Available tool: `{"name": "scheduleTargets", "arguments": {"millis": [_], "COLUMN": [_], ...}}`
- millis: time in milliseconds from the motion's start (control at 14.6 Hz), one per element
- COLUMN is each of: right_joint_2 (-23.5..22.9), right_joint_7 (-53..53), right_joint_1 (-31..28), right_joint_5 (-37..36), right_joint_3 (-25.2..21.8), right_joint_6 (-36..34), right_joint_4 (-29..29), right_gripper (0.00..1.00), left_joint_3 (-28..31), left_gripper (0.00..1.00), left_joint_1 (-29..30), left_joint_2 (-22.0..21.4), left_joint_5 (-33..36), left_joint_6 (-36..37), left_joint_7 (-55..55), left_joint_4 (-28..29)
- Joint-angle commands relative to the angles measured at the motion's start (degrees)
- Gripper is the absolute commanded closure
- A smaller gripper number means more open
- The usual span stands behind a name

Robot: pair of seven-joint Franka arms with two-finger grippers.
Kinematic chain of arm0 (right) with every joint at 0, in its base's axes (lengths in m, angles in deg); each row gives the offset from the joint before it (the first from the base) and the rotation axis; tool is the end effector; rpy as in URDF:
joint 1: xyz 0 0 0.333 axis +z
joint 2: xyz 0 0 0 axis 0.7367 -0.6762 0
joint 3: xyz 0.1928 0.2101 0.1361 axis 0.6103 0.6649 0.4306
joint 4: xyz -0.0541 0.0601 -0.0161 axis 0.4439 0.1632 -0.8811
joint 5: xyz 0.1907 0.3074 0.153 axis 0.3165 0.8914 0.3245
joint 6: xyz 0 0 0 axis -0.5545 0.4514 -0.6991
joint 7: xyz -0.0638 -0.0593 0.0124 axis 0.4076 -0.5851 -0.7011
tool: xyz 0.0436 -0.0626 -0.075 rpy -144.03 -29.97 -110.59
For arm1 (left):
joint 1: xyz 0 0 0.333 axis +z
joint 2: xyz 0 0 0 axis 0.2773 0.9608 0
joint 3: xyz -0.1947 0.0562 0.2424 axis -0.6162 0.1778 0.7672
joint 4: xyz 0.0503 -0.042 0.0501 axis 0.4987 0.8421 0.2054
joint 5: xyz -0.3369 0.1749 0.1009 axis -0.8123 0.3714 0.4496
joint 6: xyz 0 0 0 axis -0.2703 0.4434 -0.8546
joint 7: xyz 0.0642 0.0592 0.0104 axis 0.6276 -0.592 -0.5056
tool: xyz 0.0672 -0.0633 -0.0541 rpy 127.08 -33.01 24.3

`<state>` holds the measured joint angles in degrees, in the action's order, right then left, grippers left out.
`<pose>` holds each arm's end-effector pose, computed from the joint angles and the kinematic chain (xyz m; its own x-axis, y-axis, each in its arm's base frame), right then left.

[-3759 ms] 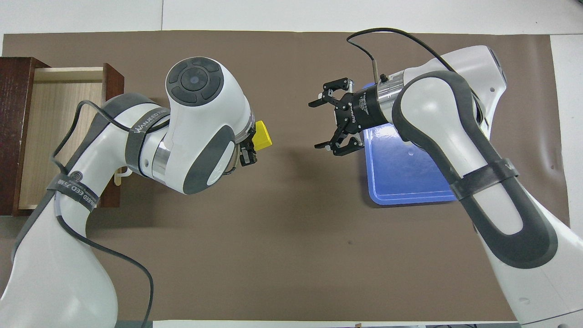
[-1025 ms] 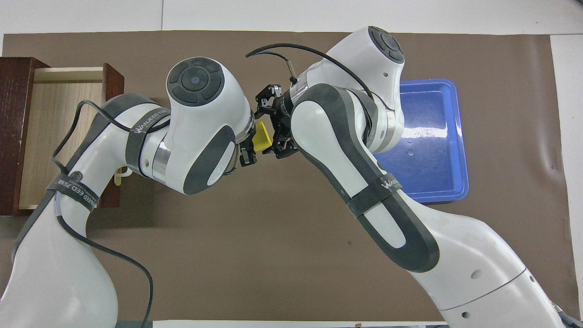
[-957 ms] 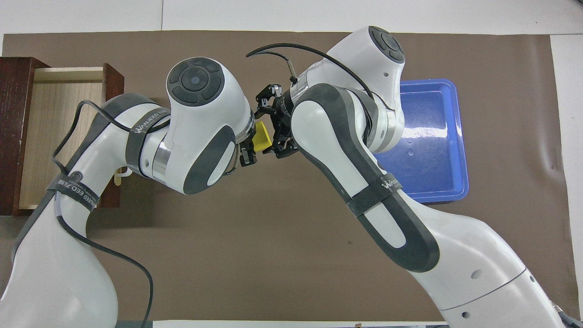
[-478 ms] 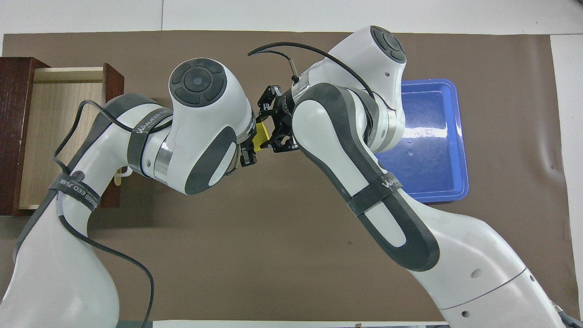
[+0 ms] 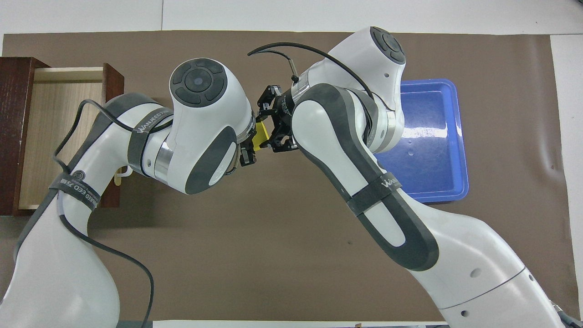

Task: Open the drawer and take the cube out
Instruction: 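Close the right gripper on the cube and open the left gripper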

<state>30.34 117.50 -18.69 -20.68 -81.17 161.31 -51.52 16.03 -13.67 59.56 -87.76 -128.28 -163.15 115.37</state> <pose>0.6382 0.3649 0.4214 0.2337 -0.7458 -0.6238 -0.9575 -0.2880 -0.0144 0.5593 -0.3530 0.4381 -0.1758 0.9838 -0.0360 0.9844 0.1753 -0.0167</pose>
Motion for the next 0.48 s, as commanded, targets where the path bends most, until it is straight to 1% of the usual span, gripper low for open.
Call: {"name": "scheduleTargets", "arguments": {"millis": [0, 205, 342, 410], "right_joint_2": [-0.3, -0.3, -0.12, 0.14], "right_joint_7": [1.23, 1.05, 0.62, -0.17], "right_joint_1": [-0.73, -1.34, -5.97, -8.27], "right_joint_5": [0.77, 0.86, 1.73, 3.82], "right_joint_3": [0.0, 0.09, 0.61, 0.61], "right_joint_6": [2.52, 2.43, 1.73, 0.95], "right_joint_4": [-0.25, -0.16, 0.19, 0.19], "right_gripper": [1.0, 1.0, 1.0, 1.0], "left_joint_3": [0.8, 1.07, 1.16, 1.16], "left_gripper": [0.0, 0.0, 0.0, 0.0], "left_joint_1": [-0.91, 0.58, 2.51, 4.0], "left_joint_2": [-0.59, -1.73, -2.52, -2.78], "left_joint_5": [0.41, 0.5, 0.84, 1.11], "left_joint_6": [1.39, 2.35, 3.4, 3.67], "left_joint_7": [-0.75, -0.49, -0.4, 0.21], "left_joint_4": [-0.57, -0.13, 0.92, 1.53]}}
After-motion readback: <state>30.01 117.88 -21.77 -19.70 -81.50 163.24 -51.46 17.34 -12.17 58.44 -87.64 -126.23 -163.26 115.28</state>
